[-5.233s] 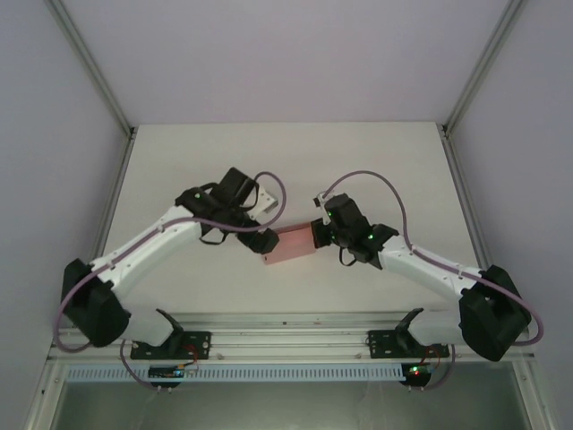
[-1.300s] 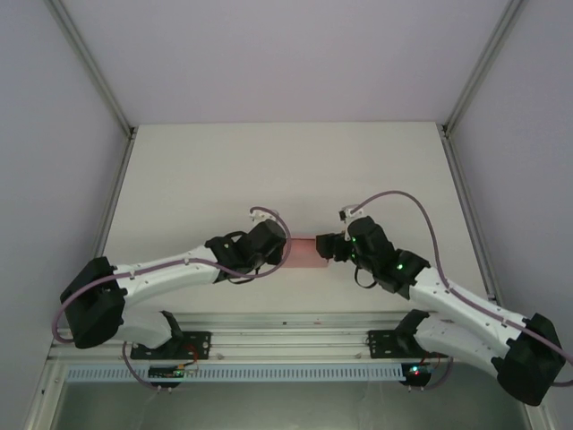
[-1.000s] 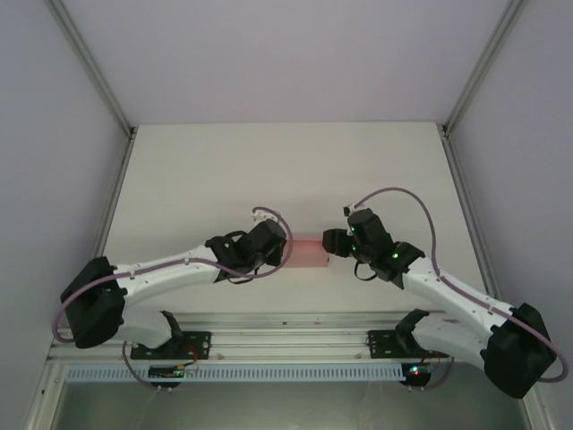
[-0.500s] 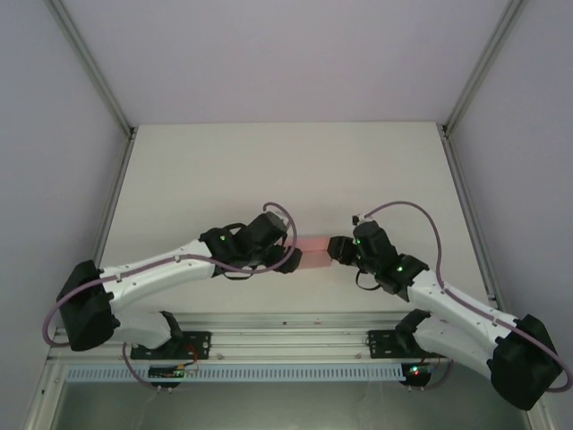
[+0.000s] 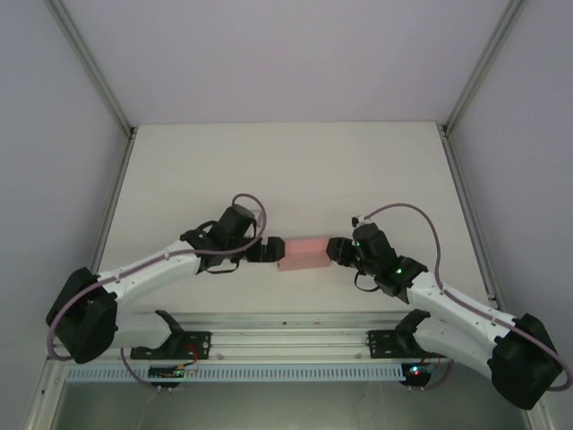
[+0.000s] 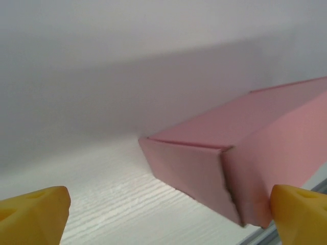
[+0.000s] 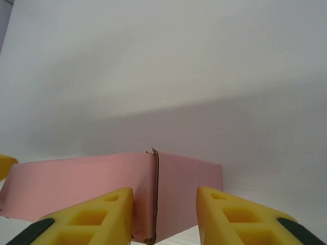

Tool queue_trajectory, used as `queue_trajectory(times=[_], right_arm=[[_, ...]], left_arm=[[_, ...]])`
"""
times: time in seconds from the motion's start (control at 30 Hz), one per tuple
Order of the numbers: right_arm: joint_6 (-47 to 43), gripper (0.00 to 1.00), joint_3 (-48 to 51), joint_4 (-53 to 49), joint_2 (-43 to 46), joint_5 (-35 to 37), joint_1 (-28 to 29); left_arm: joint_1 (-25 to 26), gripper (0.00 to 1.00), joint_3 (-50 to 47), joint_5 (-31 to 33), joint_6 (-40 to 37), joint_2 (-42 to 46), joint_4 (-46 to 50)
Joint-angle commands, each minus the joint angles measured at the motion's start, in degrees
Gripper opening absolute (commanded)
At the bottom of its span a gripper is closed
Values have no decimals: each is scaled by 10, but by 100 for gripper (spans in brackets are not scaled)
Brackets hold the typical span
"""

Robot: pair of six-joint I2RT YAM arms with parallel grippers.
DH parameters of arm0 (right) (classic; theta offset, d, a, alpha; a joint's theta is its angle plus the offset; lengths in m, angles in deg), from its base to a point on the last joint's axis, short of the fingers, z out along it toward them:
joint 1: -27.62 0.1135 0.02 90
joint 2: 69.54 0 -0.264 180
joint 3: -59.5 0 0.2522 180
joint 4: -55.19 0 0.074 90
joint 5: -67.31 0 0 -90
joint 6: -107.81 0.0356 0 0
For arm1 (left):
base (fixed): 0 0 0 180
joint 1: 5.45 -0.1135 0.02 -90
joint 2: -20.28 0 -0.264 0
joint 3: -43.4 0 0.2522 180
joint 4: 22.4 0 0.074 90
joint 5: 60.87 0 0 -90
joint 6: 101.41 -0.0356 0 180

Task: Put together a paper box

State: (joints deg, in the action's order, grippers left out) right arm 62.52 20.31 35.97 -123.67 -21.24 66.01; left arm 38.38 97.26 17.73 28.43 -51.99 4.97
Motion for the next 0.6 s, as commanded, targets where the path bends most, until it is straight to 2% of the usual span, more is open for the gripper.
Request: queue_trajectory(times=[0.0,0.17,0.3,0.4,0.5,0.57], right_arm=[[6,35,31,-84,-23,-6,0],[6,27,51,-59,-27,-26,-4],[6,16,63,-36,-22,-46,-14],[1,12,68,-28,-19,-51,-17],[1,8,67,-26,-18,-59,-21],[-5,9,60,-34,-16,-60,-21]], left_arm=[[-8,87,-40,-56,9,16,-85],[-38,51,-113,-85,42,16,-163],[-41,33,-135,-90,44,20,-188],[-40,15,-141,-90,37,14,-191],[-41,4,-139,-97,34,8,-199],[-41,2,-131,-99,32,6,-197]])
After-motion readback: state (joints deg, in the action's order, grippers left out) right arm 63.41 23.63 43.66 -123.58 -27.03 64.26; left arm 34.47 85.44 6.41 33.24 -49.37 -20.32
